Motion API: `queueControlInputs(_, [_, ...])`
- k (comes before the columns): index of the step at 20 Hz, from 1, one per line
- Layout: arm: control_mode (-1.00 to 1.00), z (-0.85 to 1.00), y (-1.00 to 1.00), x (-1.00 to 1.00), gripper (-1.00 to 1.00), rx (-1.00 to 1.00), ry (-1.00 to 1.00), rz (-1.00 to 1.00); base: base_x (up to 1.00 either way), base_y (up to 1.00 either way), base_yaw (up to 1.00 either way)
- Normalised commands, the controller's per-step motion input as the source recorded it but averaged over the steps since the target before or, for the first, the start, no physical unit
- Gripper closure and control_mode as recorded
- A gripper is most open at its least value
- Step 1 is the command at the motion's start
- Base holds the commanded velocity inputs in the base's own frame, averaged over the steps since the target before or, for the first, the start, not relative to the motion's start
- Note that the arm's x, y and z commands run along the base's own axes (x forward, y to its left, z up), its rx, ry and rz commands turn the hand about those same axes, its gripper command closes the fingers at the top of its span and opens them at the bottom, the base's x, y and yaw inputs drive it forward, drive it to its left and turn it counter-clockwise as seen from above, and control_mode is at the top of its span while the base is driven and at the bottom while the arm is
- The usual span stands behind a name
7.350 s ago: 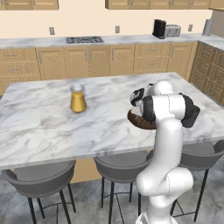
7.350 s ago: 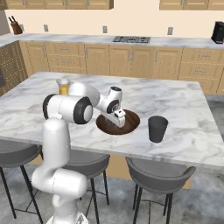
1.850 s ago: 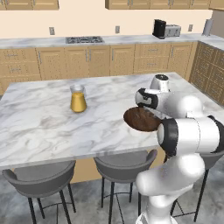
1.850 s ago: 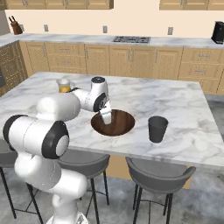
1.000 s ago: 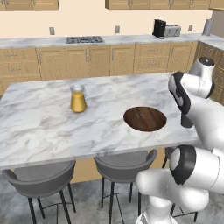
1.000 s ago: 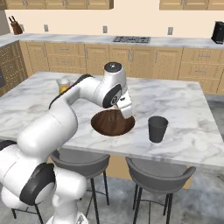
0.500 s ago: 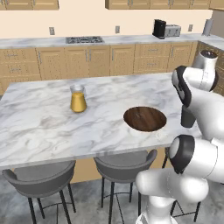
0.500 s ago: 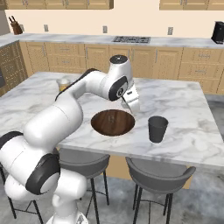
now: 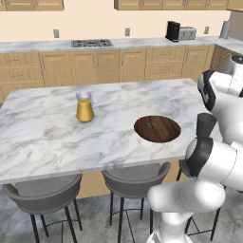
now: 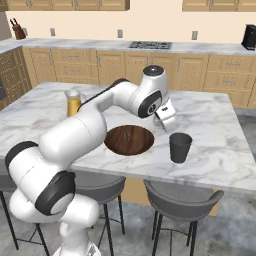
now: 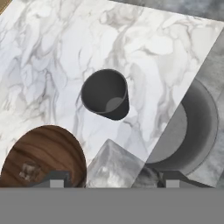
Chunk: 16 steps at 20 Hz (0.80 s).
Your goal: There are two ice cubes in the ice bowl. Place both ice cubes in the glass cup.
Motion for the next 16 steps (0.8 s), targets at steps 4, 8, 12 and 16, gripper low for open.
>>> queueControlInputs(4, [-1.00, 0.00, -0.50, 0.08, 1.00, 0.00, 0.00, 0.00, 0.00, 0.00, 0.00])
queueControlInputs(8, [-1.00, 0.00, -0.44, 0.16, 1.00, 0.00, 0.00, 0.00, 0.00, 0.00, 0.00])
queueControlInputs(12, [-1.00, -0.13, -0.16, 0.26, 1.00, 0.00, 0.00, 0.00, 0.00, 0.00, 0.00])
queueControlInputs(16, [-1.00, -0.27, -0.05, 0.22, 1.00, 0.00, 0.00, 0.00, 0.00, 0.00, 0.00])
